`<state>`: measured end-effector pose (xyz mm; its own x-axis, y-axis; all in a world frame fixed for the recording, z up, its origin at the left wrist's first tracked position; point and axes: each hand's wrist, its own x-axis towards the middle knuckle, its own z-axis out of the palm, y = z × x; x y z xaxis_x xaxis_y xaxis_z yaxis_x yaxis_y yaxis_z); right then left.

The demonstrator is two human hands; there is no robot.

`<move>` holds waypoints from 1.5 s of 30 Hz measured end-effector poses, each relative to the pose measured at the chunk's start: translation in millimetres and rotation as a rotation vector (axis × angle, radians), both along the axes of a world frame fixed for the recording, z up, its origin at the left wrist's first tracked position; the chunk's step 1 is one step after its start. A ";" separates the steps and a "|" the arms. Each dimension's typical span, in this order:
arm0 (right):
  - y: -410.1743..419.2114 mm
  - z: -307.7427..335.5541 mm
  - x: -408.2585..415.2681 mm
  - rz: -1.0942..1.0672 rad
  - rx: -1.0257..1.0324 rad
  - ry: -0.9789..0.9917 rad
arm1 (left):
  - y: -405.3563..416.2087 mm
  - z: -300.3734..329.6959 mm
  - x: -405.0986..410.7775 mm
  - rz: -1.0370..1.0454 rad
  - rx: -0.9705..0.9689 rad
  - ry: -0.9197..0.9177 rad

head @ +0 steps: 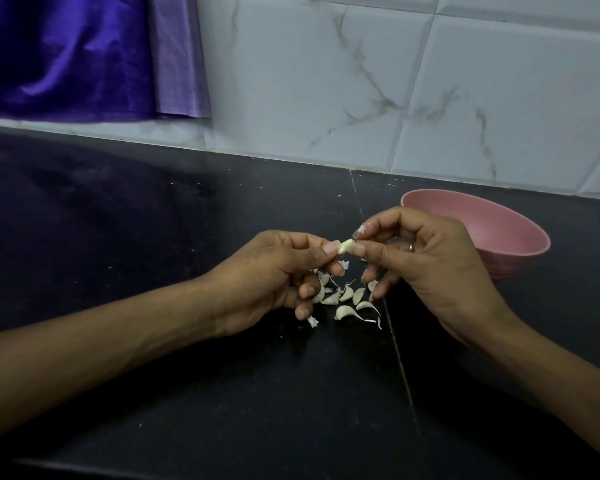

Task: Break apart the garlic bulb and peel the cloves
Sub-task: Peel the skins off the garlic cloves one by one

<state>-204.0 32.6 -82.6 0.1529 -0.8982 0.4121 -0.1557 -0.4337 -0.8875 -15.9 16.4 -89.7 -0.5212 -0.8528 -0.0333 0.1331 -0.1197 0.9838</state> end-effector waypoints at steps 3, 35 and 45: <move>-0.7 -0.1 1.0 -0.002 -0.006 0.012 | 0.5 0.2 0.9 -0.024 0.000 -0.004; 1.1 -1.6 1.1 -0.013 0.017 0.077 | -3.4 1.2 0.5 0.089 0.038 0.079; 1.9 1.5 0.0 0.013 -0.001 0.055 | 0.8 -0.5 2.0 0.120 -0.175 -0.077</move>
<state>-204.0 34.5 -81.2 0.1868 -0.8958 0.4034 -0.1984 -0.4365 -0.8776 -13.8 17.2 -90.2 -0.4177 -0.9046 0.0849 0.0596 0.0660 0.9960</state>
